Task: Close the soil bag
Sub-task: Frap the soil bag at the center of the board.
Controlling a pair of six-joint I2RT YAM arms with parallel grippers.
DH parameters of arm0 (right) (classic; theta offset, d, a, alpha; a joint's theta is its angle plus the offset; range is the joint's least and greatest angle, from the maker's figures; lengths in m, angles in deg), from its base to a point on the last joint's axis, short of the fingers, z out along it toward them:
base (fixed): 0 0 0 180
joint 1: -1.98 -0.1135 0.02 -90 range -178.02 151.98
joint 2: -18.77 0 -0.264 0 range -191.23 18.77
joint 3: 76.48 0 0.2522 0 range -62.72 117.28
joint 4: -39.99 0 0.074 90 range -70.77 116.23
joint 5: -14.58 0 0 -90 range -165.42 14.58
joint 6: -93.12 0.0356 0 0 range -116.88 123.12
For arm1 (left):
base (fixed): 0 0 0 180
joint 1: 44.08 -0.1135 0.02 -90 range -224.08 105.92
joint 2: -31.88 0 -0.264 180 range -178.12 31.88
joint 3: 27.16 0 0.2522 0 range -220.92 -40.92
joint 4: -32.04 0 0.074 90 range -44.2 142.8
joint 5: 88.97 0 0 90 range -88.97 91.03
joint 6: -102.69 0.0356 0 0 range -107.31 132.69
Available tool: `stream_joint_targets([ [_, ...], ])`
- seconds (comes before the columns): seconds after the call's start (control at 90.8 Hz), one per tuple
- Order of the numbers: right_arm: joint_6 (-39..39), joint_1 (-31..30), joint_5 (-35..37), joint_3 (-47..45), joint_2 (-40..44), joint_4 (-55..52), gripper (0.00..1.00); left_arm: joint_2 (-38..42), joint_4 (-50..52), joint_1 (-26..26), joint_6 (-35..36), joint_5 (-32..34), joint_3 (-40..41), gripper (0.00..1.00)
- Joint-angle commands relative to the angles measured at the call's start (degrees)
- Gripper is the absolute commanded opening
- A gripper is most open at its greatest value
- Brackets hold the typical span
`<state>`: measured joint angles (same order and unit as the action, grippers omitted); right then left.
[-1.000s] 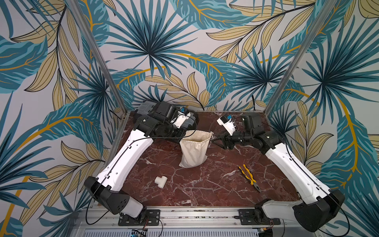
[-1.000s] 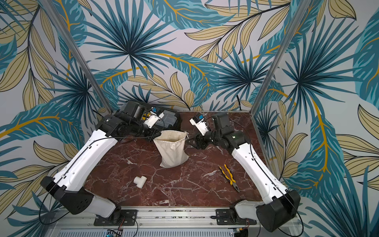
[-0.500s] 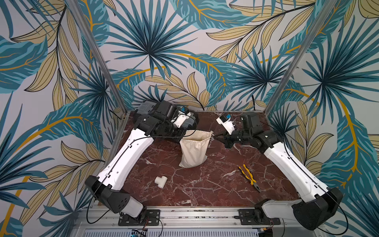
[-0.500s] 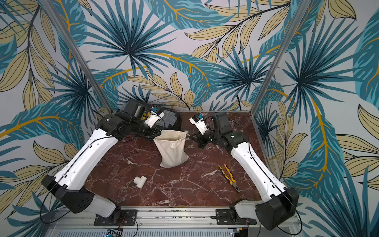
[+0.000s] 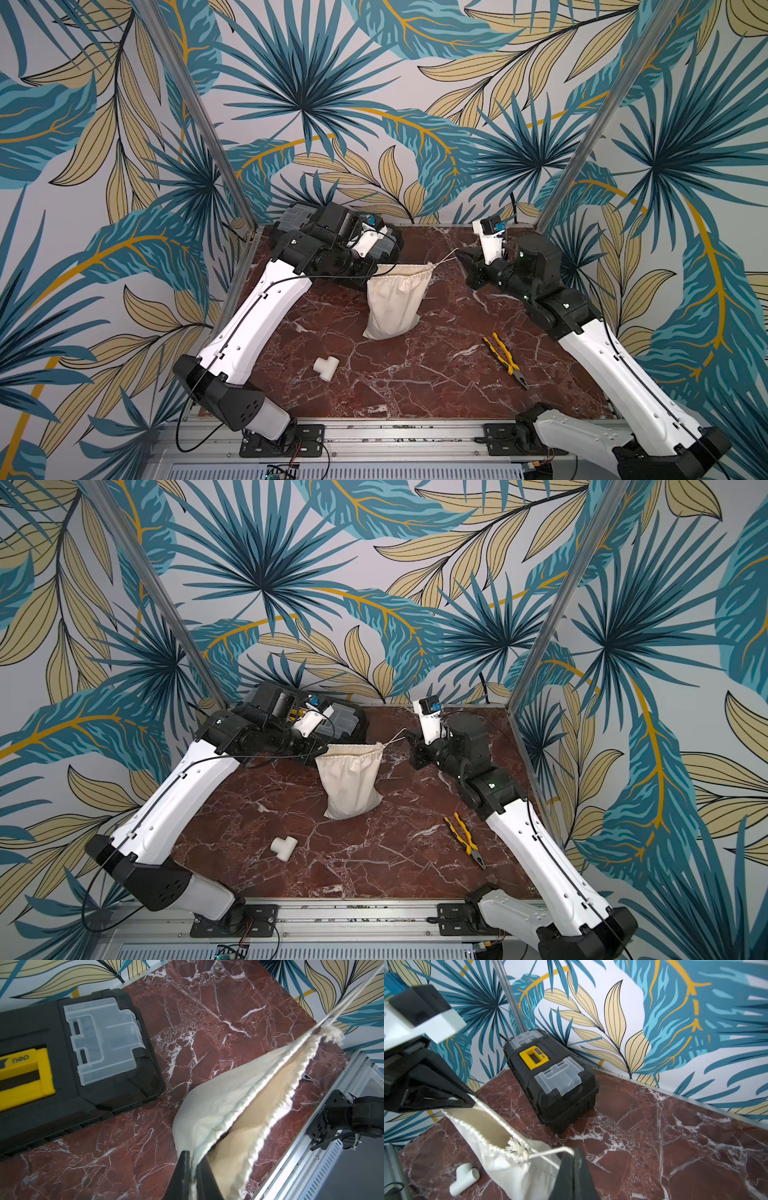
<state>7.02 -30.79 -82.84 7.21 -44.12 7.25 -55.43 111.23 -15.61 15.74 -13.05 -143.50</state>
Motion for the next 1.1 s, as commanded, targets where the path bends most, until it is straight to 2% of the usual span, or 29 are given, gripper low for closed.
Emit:
stream_joint_targets([
  [0.0, 0.30, 0.00, 6.77, -1.48, 1.89, 4.31, 0.00, -0.53, -0.20, -0.27, -0.06, 1.57, -1.90, 0.15],
  [0.154, -0.84, 0.00, 7.59, -3.31, 4.47, 7.41, 0.00, -0.57, -0.12, -0.34, 0.20, 1.62, -1.55, 0.17],
  [0.408, -2.87, 0.01, -5.62, -6.84, 6.99, 16.71, 0.00, -1.62, -0.38, -0.33, 0.31, 0.20, -1.20, 0.16],
  [0.584, -1.39, 0.00, -14.38, -3.43, 4.46, 18.24, 0.00, -1.78, -1.50, -0.31, 0.19, -0.04, -1.64, 0.16],
  [0.672, -0.07, -0.07, -17.41, -0.86, 2.26, 18.42, 0.00, -1.71, -2.11, -0.32, 0.59, -0.12, -1.87, 0.29],
  [0.87, 1.78, -0.16, -18.04, 2.40, 0.48, 19.60, 0.00, 0.44, -5.52, -0.28, 0.81, -0.61, -0.96, 0.41],
  [0.969, 3.11, -0.12, -18.17, 3.50, -0.16, 20.36, 0.00, 3.12, -10.14, -0.29, 0.91, -1.54, 1.46, 0.52],
  [1.09, 4.94, -0.18, -18.31, 3.47, -1.38, 20.19, 0.00, 6.87, -19.08, 0.28, 0.59, -5.33, 5.89, 0.53],
])
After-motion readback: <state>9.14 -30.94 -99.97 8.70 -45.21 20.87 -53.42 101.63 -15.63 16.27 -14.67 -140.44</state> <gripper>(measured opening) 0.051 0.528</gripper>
